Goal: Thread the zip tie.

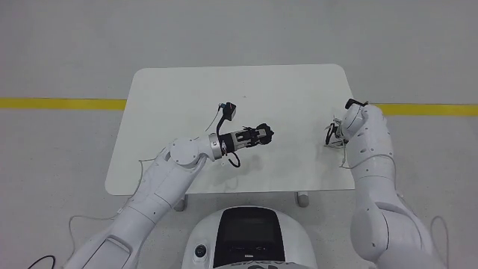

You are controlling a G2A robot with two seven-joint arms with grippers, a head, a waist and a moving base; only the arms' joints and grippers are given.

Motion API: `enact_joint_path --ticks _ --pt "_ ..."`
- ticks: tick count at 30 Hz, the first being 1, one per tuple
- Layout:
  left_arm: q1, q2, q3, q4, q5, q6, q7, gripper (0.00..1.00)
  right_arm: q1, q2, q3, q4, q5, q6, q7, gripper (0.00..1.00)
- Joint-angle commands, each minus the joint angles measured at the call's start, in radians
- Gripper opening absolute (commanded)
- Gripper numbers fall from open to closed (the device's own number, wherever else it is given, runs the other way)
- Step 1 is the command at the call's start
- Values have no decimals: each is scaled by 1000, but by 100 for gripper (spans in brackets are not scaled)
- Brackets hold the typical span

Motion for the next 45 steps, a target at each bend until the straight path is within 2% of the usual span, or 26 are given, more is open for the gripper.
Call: enact_joint_path --ticks 1,11,19,41,45 --pt "0 0 0 0 0 0 0 0 -1 -2 5 1 0 0 -6 9" --pt "0 0 0 0 0 0 0 0 -3 -7 14 3 0 0 -18 0" --pt "0 0 0 0 0 0 0 0 -7 -7 16 -13 0 0 -15 0" --pt "0 0 0 0 0 0 0 0 -115 -35 26 -244 0 0 60 0" --pt "0 0 0 0 0 0 0 0 -125 -36 28 -252 0 0 63 0"
